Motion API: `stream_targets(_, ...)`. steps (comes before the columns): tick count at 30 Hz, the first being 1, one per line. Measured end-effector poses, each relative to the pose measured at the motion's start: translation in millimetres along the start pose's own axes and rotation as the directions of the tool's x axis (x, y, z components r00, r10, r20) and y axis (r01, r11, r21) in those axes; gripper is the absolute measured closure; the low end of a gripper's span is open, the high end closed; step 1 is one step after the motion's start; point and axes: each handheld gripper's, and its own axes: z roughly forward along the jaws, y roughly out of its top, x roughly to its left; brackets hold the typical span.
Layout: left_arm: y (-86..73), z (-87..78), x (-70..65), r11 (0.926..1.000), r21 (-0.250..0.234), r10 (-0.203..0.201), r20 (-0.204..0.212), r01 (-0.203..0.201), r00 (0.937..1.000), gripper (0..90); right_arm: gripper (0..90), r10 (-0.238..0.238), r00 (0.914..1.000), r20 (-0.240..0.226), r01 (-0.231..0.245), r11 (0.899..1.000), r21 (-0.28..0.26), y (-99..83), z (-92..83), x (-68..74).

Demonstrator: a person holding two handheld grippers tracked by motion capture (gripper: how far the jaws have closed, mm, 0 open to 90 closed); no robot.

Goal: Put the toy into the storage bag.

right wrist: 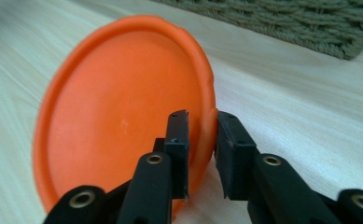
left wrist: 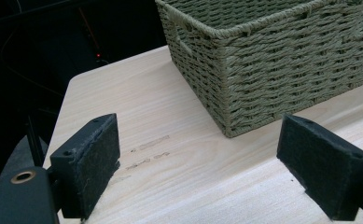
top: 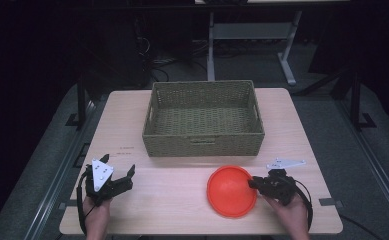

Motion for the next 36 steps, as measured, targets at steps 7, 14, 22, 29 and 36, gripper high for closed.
stream_targets(7, 0.1, -2.4, 0.1, 1.0, -0.009, 0.001, -0.015, -0.001, 0.9999, 12.7, 80.9, -0.022, 0.999, -0.039, 0.022, 1.0, -0.009, 11.4, -6.7, 4.2)
stream_targets(14, -0.4, -3.9, 2.2, 0.9999, -0.012, -0.008, -0.018, 0.008, 0.9998, 12.7, 81.9, -0.044, 0.9967, -0.068, 0.046, 0.999, 0.023, 29.5, -8.7, 14.6)
stream_targets(22, -0.1, -5.2, 2.4, 0.9995, -0.018, -0.025, -0.016, 0.024, 0.9996, 12.7, 82.2, -0.072, 0.9936, -0.086, 0.071, 0.997, -0.016, 52.6, -26.4, 24.8)
stream_targets(29, -0.3, -5.2, 2.8, 0.9995, -0.016, -0.027, -0.024, 0.026, 0.9994, 12.7, 82.2, -0.092, 0.9926, -0.079, 0.092, 0.996, -0.008, 74.7, -32.9, 29.6)
stream_targets(36, -0.8, -4.8, 3.6, 0.9996, -0.012, -0.026, -0.024, 0.025, 0.9994, 12.7, 82.2, -0.113, 0.9896, -0.089, 0.113, 0.994, -0.003, 97.5, -38.7, 34.4)
